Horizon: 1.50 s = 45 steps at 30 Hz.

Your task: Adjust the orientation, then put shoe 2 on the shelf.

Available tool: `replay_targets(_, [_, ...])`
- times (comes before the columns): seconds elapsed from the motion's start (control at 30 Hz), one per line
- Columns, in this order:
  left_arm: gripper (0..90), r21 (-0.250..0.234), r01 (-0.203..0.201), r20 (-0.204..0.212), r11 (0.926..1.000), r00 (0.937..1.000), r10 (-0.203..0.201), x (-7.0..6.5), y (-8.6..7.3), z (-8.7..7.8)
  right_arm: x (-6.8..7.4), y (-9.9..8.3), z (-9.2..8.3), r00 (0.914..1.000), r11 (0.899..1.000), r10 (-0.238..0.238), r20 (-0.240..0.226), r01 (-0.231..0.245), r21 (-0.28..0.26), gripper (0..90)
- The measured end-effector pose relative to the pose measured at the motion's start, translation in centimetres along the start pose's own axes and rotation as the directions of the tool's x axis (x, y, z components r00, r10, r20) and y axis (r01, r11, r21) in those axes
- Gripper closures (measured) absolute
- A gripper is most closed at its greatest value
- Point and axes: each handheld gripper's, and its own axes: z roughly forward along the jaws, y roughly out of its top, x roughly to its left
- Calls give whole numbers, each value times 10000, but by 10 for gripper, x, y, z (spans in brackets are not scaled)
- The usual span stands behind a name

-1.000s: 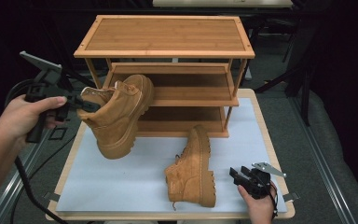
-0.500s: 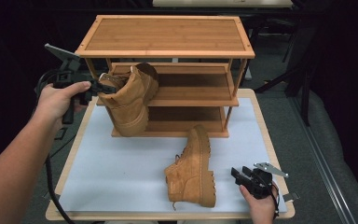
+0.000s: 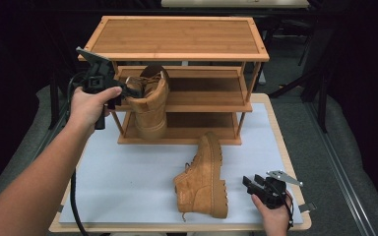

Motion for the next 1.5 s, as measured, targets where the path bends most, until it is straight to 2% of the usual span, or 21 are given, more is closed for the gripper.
replay_targets(0.13, [784,-22,-134,-49,9999,9999,134,4,-4,-3,-1,0,-1,10000,10000,-28,-17,28,-46,469])
replay_targets(0.2, [772,-71,-423,-284,9991,9987,421,3,-8,-5,-2,0,-1,10000,10000,75,9,-75,-18,470])
replay_targets(0.33, [721,-227,-274,-168,9994,9995,270,5,-10,-7,-1,0,0,10000,10000,33,-9,-33,-3,469])
replay_targets(0.4, [686,-241,-353,-175,9991,9992,349,5,-11,-7,0,0,-1,10000,9999,-4,20,4,121,469])
replay_targets(0.57, [634,-410,-670,-703,9969,9955,640,-1,-11,-11,1,-1,0,10000,10000,-25,0,25,20,468])
replay_targets(0.6, [611,-365,-768,-615,9964,9953,745,-2,-11,-12,1,0,0,10000,10000,-24,11,24,24,468])
replay_targets(0.63, [571,-404,-594,-361,9974,9977,580,-6,-9,-16,0,0,-1,10000,10000,-20,1,20,-8,469])
replay_targets(0.67, [575,-404,-594,-361,9974,9977,580,-6,-9,-16,0,0,-1,10000,10000,-20,1,20,-8,469])
replay_targets(0.73, [578,-283,-796,-674,9964,9947,775,-11,-10,-19,0,0,-1,10000,10000,8,2,-8,-12,470])
replay_targets(0.77, [577,-261,-1005,-700,9946,9927,985,-12,-12,-22,0,0,-1,10000,10000,-12,-10,12,-9,470])
replay_targets(0.83, [574,-271,-1108,-729,9935,9914,1085,-12,-13,-25,0,0,-2,10000,10000,-40,-10,40,-7,471])
replay_targets(0.87, [575,-339,-1079,-598,9936,9926,1057,-12,-13,-28,1,1,-3,10000,9999,-64,29,64,137,471])
replay_targets(0.93, [576,-674,-1058,-148,9921,9944,1050,-12,-15,-42,2,0,-2,10000,10000,-39,-45,38,-20,471])
replay_targets(1.0, [576,-682,-968,37,9930,9952,973,-11,-17,-50,3,1,-3,9999,9999,-96,-67,96,-34,471])
replay_targets(1.07, [578,-649,-1058,17,9923,9943,1062,-10,-19,-53,4,1,-3,9999,9999,-103,-73,102,-38,471])
replay_targets(1.13, [579,-685,-1073,70,9919,9941,1080,-8,-24,-62,5,2,-5,9999,9998,-155,-50,155,87,471])
replay_targets(1.2, [597,-690,-1243,-45,9898,9922,1243,-5,-29,-67,8,3,-6,9995,9997,-233,-218,232,-47,473])
replay_targets(1.3, [604,-732,-1453,-269,9867,9893,1437,7,-46,-74,13,7,-8,9980,9987,-463,-437,472,202,476])
replay_targets(1.33, [606,-732,-1453,-269,9867,9893,1437,7,-46,-74,13,7,-8,9980,9987,-463,-437,472,202,476])
replay_targets(1.43, [614,-690,-1596,-315,9848,9870,1577,24,-63,-76,19,12,-8,9943,9976,-599,-880,627,287,504])
replay_targets(1.5, [616,-780,-1608,-270,9839,9869,1592,33,-72,-74,23,16,-10,9937,9955,-810,-777,846,434,535])
